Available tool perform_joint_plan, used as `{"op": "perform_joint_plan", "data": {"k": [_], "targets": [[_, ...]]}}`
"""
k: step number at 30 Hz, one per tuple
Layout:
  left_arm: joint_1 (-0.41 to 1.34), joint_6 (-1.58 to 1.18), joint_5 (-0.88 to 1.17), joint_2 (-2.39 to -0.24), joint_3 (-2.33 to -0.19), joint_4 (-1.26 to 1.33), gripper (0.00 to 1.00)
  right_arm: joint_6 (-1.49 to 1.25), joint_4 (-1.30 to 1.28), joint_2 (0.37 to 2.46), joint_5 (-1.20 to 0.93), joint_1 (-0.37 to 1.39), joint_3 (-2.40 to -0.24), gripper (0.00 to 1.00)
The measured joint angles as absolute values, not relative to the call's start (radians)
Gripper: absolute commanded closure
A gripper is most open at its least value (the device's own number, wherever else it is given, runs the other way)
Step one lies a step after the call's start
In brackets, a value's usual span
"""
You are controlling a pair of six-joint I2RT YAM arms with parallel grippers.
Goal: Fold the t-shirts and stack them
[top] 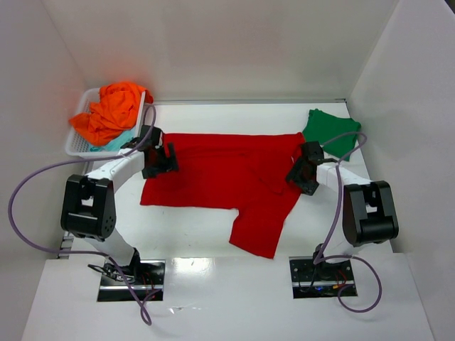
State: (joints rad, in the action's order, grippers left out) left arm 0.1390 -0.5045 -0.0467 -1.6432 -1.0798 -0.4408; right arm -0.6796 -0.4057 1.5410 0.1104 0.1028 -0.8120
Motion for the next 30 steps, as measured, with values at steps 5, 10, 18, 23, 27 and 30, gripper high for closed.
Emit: {"op": "perform_joint_plan", "data": {"k": [5,10,18,23,27,30], "targets": [[0.136,-0.504,-0.025,-1.619,-1.08,-0.44,0.08,-0.691,-0.414,1.568,0.123,0.103,-0.833,0.62],[0.128,-0.503,0.001,-1.618,-1.08,-0.433,0.08,-0.702,-0.429,1.592,0.144,0.102,-0.849,0.97],[0.107,-0.503,0.029,-1.618,-1.08,-0.424,0.08,-0.708,-0.5,1.64,0.168,0.102,-0.918,1.0],[0.107,-0.503,0.033,-1.618,-1.08,-0.423,0.08,-0.675,-0.545,1.645,0.187,0.006,-0.953,1.0],[0.107,-0.501,0.045,-1.623,-1.08,-0.423,0.12,-0.606,-0.566,1.646,0.215,-0.109,-1.004,0.89],[0.113,-0.5,0.052,-1.636,-1.08,-0.422,0.12,-0.579,-0.562,1.659,0.2,-0.107,-1.015,0.71]]}}
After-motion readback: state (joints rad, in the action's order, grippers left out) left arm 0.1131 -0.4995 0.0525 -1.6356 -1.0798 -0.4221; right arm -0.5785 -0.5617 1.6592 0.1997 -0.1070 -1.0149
